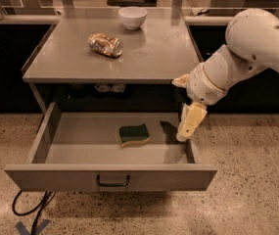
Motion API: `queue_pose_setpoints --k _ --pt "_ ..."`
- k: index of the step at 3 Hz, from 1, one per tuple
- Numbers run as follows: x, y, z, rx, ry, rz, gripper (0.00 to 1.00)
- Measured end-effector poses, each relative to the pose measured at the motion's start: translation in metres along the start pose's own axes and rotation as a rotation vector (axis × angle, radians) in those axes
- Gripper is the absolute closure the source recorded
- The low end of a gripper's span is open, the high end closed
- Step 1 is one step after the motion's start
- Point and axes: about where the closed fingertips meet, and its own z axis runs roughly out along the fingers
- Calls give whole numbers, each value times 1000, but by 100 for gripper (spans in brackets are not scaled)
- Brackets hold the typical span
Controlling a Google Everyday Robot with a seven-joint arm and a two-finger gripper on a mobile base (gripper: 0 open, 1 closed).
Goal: Pick sponge from top drawer and place on counter
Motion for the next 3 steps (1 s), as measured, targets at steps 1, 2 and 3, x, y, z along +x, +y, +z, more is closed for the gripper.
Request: queue_pose_setpoints --k 1,2,3 --pt "-39 -10 47 -6 -68 -96 0" --pt "-85 -24 92 -6 -43 -188 0" --pt "-97 -23 101 -18 -38 -218 0"
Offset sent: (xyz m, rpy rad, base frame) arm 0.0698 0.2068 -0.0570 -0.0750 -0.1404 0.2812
